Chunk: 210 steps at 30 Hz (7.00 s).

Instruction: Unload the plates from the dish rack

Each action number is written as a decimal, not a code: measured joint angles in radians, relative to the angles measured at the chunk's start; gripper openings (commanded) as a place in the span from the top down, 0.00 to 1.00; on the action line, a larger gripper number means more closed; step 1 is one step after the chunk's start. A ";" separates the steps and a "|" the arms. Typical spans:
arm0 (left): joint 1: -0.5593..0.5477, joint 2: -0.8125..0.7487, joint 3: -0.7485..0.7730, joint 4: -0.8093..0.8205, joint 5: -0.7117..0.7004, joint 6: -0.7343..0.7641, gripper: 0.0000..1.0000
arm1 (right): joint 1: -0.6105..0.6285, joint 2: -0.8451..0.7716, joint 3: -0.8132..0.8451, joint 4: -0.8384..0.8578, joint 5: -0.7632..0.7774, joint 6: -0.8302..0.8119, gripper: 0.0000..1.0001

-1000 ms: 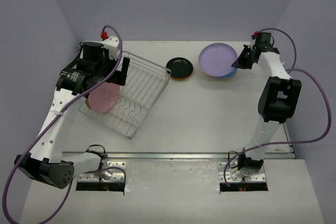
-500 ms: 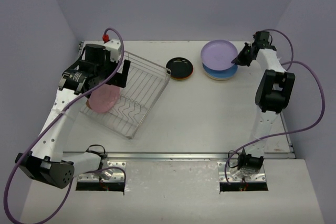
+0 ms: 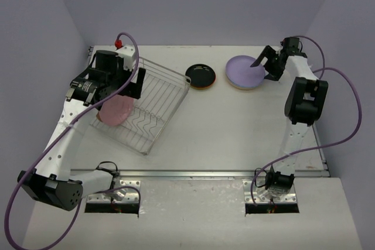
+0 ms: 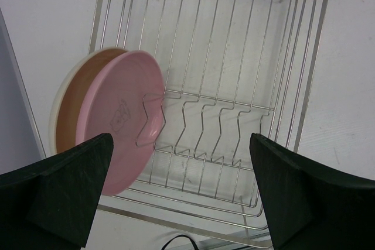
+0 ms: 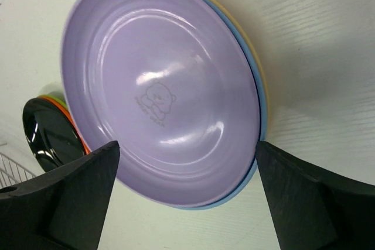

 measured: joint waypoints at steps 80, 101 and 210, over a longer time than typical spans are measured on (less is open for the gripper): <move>0.011 0.138 -0.386 0.490 -0.620 0.428 0.99 | 0.256 -0.574 -0.303 -0.055 -0.014 -0.257 0.01; -0.072 -0.027 -0.322 0.479 -0.718 0.547 1.00 | 0.258 -0.600 -0.310 -0.046 -0.054 -0.239 0.01; -0.045 0.013 -0.037 0.123 -0.291 0.122 0.05 | 0.020 -0.200 -0.077 -0.032 0.110 -0.331 0.01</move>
